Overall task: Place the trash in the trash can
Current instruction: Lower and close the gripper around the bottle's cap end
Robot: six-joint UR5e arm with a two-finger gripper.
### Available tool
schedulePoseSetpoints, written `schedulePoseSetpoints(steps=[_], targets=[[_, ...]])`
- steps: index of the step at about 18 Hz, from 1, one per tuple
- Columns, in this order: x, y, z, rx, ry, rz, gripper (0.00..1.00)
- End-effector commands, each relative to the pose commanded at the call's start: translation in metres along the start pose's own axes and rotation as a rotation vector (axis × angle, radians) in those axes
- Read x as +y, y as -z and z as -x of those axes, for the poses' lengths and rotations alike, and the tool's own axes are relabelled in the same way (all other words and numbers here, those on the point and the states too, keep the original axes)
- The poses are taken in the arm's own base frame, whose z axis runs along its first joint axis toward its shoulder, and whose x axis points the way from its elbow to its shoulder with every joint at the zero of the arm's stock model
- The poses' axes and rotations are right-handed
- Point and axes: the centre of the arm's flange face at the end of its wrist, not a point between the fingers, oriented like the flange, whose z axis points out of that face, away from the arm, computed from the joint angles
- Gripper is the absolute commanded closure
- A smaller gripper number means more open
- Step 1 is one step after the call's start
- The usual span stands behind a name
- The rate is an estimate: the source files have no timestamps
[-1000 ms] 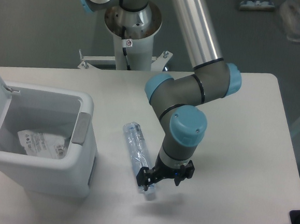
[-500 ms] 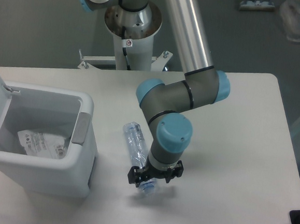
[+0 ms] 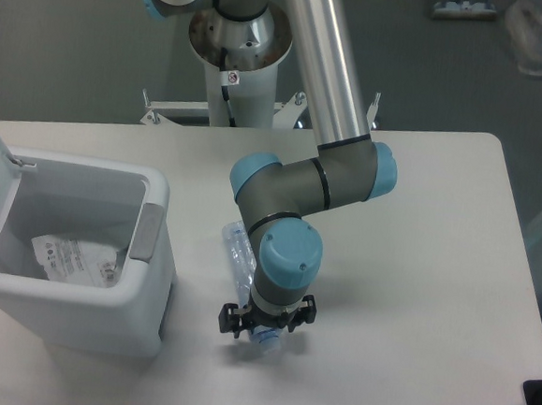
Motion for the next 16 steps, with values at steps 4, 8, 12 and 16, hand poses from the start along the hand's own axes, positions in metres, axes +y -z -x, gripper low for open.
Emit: schedulePoseSetpoints(steps=[4, 8, 12, 16], targets=[[0.000, 0.002, 0.000, 0.000, 0.001, -0.003, 0.15], [0.000, 0.006, 0.000, -0.001, 0.001, -0.009, 0.23], [0.000, 0.007, 0.000, -0.002, 0.000, -0.011, 0.36], [0.000, 0.010, 0.001, -0.002, 0.000, -0.015, 0.39]])
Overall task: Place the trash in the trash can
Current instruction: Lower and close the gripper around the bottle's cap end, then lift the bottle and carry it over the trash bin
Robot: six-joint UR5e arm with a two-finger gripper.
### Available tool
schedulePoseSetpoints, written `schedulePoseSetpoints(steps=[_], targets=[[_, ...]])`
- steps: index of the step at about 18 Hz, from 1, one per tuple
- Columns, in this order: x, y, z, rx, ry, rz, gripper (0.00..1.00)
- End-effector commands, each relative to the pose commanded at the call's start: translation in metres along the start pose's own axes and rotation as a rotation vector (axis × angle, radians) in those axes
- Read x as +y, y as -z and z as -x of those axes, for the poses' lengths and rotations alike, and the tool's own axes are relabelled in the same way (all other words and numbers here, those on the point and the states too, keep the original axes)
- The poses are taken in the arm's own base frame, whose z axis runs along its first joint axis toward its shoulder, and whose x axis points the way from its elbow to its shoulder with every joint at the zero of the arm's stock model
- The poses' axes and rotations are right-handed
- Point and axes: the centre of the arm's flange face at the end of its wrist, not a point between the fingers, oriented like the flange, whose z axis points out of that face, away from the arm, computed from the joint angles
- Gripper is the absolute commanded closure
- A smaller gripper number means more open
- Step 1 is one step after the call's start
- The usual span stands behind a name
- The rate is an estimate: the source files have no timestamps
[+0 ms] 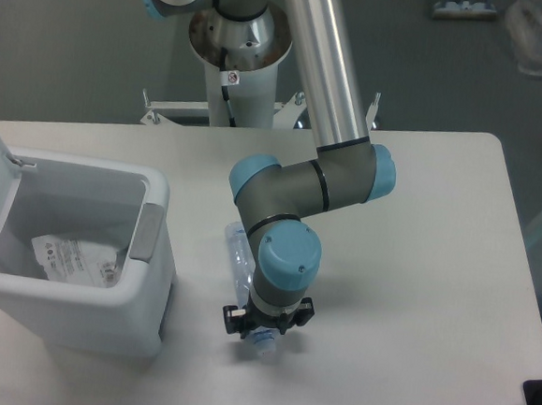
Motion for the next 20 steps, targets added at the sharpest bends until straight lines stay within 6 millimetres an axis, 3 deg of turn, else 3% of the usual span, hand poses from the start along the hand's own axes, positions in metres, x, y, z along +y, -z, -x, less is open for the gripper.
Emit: schedulePoseSetpoints(steps=[4, 8, 10, 13, 14, 17, 20], targets=[[-0.004, 0.021, 0.000, -0.006, -0.001, -0.036, 0.39], [-0.016, 0.075, 0.007, -0.021, 0.007, -0.128, 0.39], [-0.024, 0.130, 0.022, -0.039, 0.025, -0.222, 0.39], [-0.029, 0.187, 0.033, -0.057, 0.035, -0.322, 0.39], [-0.029, 0.215, 0.036, -0.068, 0.037, -0.381, 0.39], [-0.027, 0.299, 0.031, -0.109, 0.024, -0.605, 0.39], [-0.015, 0.345, 0.020, -0.119, 0.005, -0.696, 0.39]])
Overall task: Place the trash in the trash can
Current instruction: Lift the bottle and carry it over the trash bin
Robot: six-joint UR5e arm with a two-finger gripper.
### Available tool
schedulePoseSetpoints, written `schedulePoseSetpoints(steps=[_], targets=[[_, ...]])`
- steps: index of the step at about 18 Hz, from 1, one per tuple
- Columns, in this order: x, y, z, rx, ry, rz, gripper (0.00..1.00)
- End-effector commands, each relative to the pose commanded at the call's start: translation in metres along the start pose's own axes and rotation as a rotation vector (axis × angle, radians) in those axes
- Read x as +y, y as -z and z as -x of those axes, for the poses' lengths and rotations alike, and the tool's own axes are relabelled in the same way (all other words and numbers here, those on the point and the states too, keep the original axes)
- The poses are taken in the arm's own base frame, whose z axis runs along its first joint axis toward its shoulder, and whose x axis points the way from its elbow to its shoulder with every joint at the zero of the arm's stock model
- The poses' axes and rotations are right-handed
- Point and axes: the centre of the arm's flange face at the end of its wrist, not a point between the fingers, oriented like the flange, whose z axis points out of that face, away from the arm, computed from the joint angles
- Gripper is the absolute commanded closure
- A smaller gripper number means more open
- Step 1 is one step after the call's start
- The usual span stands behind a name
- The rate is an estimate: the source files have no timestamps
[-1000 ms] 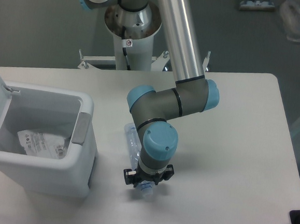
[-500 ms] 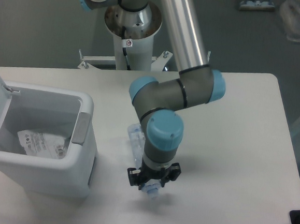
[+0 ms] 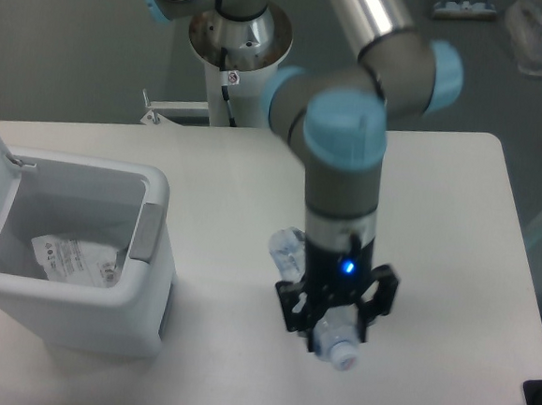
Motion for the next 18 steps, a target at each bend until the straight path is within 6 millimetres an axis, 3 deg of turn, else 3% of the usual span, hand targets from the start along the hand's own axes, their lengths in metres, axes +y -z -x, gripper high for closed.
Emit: schedulePoseSetpoints(steps=[5, 9, 11, 12, 16, 18], targets=[[-0.023, 0.071, -0.021, 0.045, -0.015, -0.129, 0.39], [-0.020, 0.123, -0.051, 0.119, -0.019, -0.184, 0.39], [-0.016, 0.140, -0.082, 0.154, -0.053, -0.198, 0.39], [-0.016, 0.149, -0.087, 0.159, -0.062, -0.208, 0.39], [-0.012, 0.159, -0.116, 0.199, -0.100, -0.219, 0.39], [-0.008, 0.164, -0.140, 0.230, -0.121, -0.217, 0.39]])
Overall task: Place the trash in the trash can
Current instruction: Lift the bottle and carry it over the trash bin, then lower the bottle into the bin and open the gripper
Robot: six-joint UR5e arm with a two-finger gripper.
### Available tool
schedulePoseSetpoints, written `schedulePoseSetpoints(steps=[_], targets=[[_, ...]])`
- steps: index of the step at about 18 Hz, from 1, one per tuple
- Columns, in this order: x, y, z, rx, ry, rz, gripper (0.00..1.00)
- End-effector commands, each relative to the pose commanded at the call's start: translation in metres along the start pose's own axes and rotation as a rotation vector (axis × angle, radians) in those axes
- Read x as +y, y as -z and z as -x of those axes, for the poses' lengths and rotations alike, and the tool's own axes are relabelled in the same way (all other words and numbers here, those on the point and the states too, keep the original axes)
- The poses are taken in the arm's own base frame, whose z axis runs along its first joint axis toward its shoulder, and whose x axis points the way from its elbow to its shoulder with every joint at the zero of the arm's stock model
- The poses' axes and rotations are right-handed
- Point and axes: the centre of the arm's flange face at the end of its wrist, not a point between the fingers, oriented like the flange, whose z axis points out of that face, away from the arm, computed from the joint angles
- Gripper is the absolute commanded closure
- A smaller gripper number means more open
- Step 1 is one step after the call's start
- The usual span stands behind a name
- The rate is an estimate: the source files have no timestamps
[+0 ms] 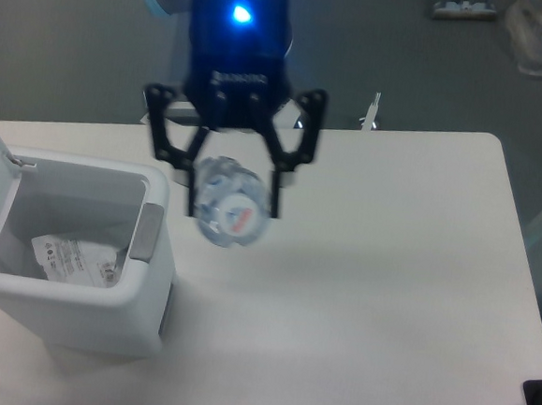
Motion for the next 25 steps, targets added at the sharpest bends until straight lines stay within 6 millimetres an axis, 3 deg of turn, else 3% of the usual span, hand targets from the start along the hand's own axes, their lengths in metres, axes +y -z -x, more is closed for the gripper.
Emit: schedulePoseSetpoints(steps=[3, 7, 11, 18, 22, 25], targets=[[0.010, -0.010, -0.038, 0.055, -0.029, 0.025, 0.39], [0.021, -0.030, -0.074, 0.108, -0.060, 0.059, 0.39], [0.031, -0.047, -0.091, 0.133, -0.075, 0.087, 0.39], [0.043, -0.064, -0.096, 0.144, -0.075, 0.122, 0.37], [0.050, -0.069, -0.096, 0.146, -0.081, 0.136, 0.05], [0.048, -0.065, -0.097, 0.147, -0.080, 0.130, 0.00]])
